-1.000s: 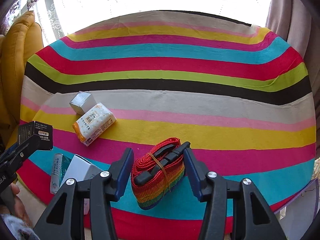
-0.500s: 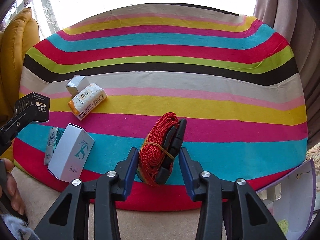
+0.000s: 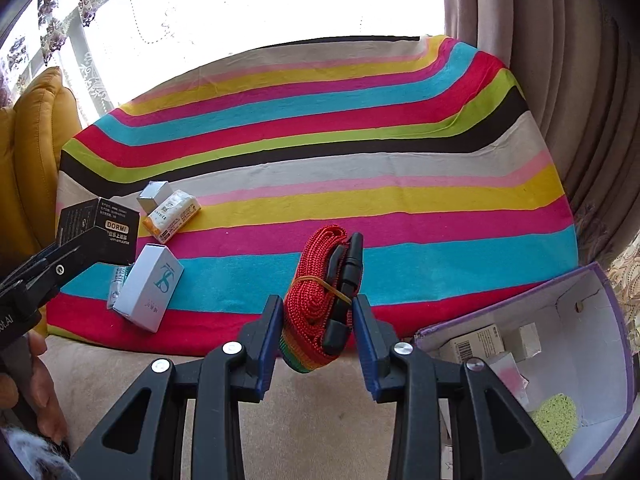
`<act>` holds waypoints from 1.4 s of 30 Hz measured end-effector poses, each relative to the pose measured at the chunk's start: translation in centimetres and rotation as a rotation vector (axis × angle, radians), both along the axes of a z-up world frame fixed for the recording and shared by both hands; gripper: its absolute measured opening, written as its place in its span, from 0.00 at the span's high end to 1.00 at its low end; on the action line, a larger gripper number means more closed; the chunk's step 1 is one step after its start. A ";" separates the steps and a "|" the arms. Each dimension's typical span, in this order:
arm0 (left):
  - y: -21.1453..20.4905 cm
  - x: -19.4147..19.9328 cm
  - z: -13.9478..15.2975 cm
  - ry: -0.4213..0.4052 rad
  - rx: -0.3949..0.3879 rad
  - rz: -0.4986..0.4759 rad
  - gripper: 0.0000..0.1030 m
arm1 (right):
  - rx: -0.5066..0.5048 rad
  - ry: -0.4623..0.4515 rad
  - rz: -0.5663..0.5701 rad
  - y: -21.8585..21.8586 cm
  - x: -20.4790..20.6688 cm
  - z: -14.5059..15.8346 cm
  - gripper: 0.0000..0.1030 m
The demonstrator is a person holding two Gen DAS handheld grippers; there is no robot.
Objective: Organize objects
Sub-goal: 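Carry the black box and rainbow strap into the storage box and open both grippers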
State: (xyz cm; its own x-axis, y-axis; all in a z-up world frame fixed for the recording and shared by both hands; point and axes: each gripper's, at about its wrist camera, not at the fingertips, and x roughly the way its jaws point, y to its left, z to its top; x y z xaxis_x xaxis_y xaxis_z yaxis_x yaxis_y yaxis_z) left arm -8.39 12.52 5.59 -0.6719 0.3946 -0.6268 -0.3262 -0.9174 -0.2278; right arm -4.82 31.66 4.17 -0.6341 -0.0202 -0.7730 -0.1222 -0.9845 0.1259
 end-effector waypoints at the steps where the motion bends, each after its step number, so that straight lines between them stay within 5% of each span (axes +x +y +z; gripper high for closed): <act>1: 0.7 0.3 0.1 -0.004 -0.002 -0.012 0.13 | -0.002 0.004 -0.011 0.6 0.7 0.1 0.65; 17: 13.0 5.2 -0.1 -0.079 -0.005 -0.281 0.13 | 0.054 0.055 -0.228 10.4 11.4 2.0 0.64; 29: 19.1 7.7 -0.3 -0.099 0.022 -0.519 0.11 | 0.059 0.085 -0.364 15.6 15.3 2.4 0.64; 32: 19.3 7.7 -0.4 -0.107 0.024 -0.523 0.08 | 0.055 0.096 -0.371 15.9 15.6 2.6 0.63; 37: 18.4 7.3 -0.3 -0.114 0.048 -0.492 0.08 | 0.055 0.108 -0.359 15.5 15.4 2.9 0.48; 42: 17.2 7.0 -0.1 -0.104 0.040 -0.456 0.08 | 0.054 0.102 -0.335 14.8 15.0 3.1 0.47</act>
State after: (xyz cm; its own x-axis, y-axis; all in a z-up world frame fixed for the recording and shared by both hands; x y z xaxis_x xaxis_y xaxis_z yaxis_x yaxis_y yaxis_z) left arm -1.42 29.76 5.50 -0.3591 0.6601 -0.6597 -0.6673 -0.6758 -0.3130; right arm 10.16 46.44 7.25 -0.6728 0.2412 -0.6994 -0.4285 -0.8977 0.1026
